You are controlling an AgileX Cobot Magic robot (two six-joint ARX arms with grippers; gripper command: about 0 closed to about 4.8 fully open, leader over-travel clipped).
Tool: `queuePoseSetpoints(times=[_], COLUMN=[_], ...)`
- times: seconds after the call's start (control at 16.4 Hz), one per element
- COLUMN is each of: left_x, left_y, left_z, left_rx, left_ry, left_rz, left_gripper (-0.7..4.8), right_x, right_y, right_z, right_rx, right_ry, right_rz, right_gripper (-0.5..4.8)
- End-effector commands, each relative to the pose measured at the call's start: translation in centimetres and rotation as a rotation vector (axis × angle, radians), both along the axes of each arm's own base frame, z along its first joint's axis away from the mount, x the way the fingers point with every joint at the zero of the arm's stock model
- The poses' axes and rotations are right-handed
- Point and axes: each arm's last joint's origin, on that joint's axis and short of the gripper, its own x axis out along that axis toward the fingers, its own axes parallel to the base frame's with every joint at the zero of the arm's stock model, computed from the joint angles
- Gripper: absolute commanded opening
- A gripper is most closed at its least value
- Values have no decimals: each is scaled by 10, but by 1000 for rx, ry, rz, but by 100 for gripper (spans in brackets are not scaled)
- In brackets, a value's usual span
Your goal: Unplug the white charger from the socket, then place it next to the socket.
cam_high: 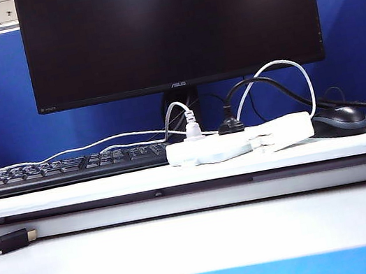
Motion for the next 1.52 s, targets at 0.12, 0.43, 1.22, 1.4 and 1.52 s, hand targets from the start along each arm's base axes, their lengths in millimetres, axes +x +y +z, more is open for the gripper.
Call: queuePoseSetpoints(times=[0.12, 0.43, 1.22, 1.4, 1.52], left_x=[0, 9, 11, 9, 9], left_y=[0, 9, 61, 64, 64], left_z=[1, 14, 8, 3, 3], left_rx=[-5, -87, -24, 5, 12], left_ry=[-7, -119, -96, -56, -56], left_rz=[-3, 68, 596, 656, 673], left_gripper=[-3, -3, -3, -3, -3], right_x=[0, -3, -10, -10, -10], right_y=[0, -1, -18, -19, -19], right_z=[1, 7, 17, 17, 17], right_rx=[4, 17, 26, 24, 23], right_ry=[-23, -94, -226, -228, -228], right_rz=[-2, -8, -162, -173, -173], right_gripper=[-1, -1, -1, -1, -1])
